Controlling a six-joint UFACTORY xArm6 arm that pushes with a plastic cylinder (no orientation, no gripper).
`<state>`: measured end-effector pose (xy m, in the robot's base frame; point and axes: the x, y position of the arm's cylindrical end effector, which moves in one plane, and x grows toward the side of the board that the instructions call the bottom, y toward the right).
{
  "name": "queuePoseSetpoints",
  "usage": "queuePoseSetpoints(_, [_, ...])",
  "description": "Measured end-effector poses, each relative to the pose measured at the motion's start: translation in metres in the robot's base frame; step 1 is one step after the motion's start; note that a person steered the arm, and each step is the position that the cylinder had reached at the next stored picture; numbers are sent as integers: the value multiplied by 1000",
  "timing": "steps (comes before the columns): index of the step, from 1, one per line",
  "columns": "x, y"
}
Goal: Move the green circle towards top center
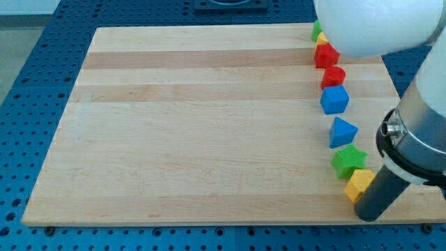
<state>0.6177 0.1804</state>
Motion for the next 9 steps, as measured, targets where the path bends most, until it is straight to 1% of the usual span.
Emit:
queuePoseSetpoints(1, [1,3])
queuePoseSetpoints(2, [-13,75])
queuePoseSetpoints(3, [-17,114])
queuePoseSetpoints(4, [-123,101])
queuePoseSetpoints(5, [-249,70])
queuePoseSetpoints(6, [-345,68])
queuePoseSetpoints(7, [-426,33])
queuePoseSetpoints(9, [-425,33])
